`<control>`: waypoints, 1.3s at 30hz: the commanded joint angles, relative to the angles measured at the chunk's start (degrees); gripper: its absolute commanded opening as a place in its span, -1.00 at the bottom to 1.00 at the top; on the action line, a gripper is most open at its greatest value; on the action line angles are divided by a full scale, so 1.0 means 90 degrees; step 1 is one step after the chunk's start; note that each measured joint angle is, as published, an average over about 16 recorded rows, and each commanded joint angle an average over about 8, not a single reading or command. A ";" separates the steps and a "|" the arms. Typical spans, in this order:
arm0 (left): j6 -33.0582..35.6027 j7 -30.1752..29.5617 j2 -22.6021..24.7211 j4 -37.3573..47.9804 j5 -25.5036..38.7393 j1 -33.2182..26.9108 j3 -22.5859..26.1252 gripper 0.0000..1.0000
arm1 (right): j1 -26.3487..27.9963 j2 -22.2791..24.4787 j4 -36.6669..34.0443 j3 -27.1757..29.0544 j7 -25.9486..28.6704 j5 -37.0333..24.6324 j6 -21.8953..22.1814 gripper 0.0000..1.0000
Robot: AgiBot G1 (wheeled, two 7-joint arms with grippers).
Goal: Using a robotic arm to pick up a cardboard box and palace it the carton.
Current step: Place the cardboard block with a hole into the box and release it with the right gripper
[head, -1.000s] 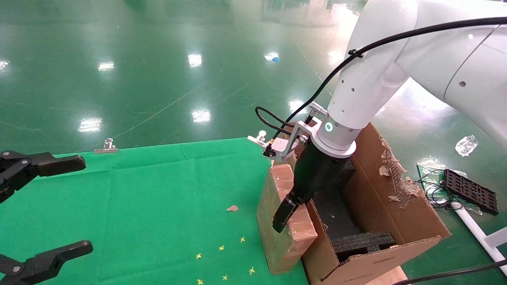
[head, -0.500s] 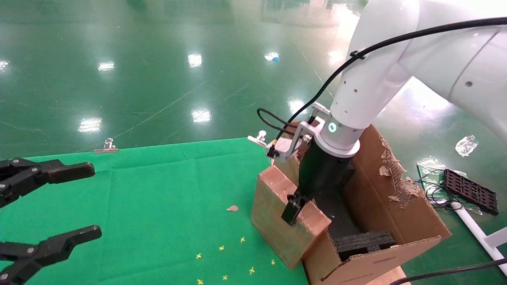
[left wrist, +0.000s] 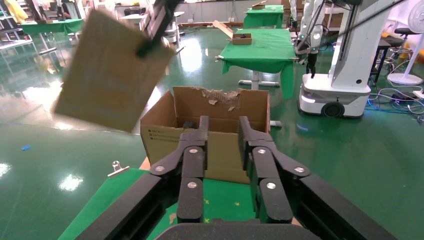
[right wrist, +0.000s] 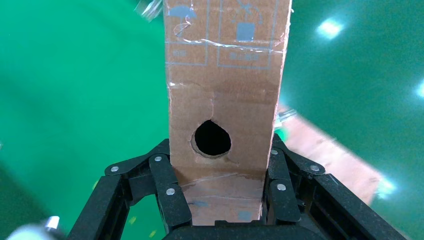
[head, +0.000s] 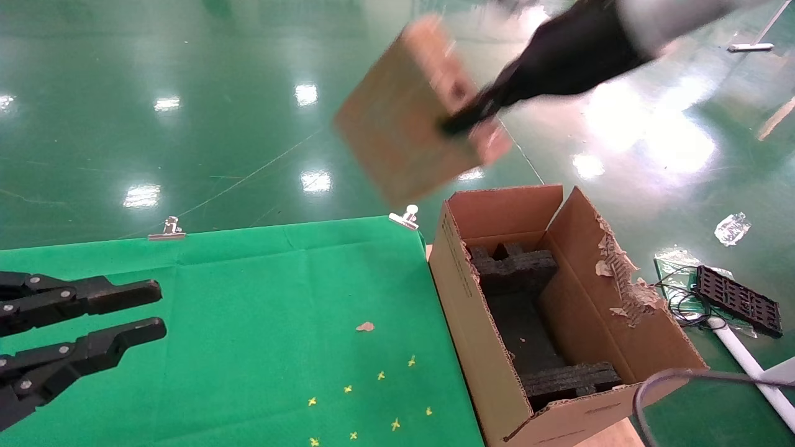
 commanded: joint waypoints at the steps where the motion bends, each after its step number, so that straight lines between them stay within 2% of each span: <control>1: 0.0000 0.0000 0.0000 0.0000 0.0000 0.0000 0.0001 -1.00 | 0.0285 0.0171 -0.0239 0.0135 -0.0228 0.0009 0.0083 -1.00; 5: -0.0001 0.0001 -0.0001 0.0000 -0.0001 0.0000 0.0002 -1.00 | 0.0453 0.0367 -0.0808 0.0046 -0.0313 -0.0233 0.0031 -1.00; 10: -0.0001 0.0002 -0.0001 0.0000 -0.0002 -0.0001 0.0003 -1.00 | 0.0389 0.0496 -0.1427 -0.0184 -0.0303 -0.0570 -0.0118 -1.00; 12: -0.0002 0.0002 -0.0001 0.0000 -0.0002 -0.0001 0.0004 -0.88 | 0.0303 0.0523 -0.1649 -0.0285 -0.0284 -0.0692 -0.0195 -1.00; 18: -0.0002 0.0003 -0.0002 0.0000 -0.0003 -0.0001 0.0005 0.62 | -0.0173 0.0500 -0.2231 -0.0539 -0.0194 -0.0927 -0.0392 -1.00; 20: -0.0002 0.0003 -0.0002 0.0000 -0.0004 -0.0001 0.0006 1.00 | -0.0383 0.0455 -0.2412 -0.0605 -0.0151 -0.0973 -0.0426 -1.00; 28: -0.0003 0.0004 -0.0003 0.0000 -0.0005 -0.0002 0.0008 1.00 | -0.1115 0.0162 -0.3124 -0.0821 0.0011 -0.1167 -0.0410 -1.00; 39: -0.0005 0.0005 -0.0004 0.0000 -0.0007 -0.0002 0.0011 1.00 | -0.1640 -0.0219 -0.3801 -0.0965 0.0090 -0.1352 -0.0196 -1.00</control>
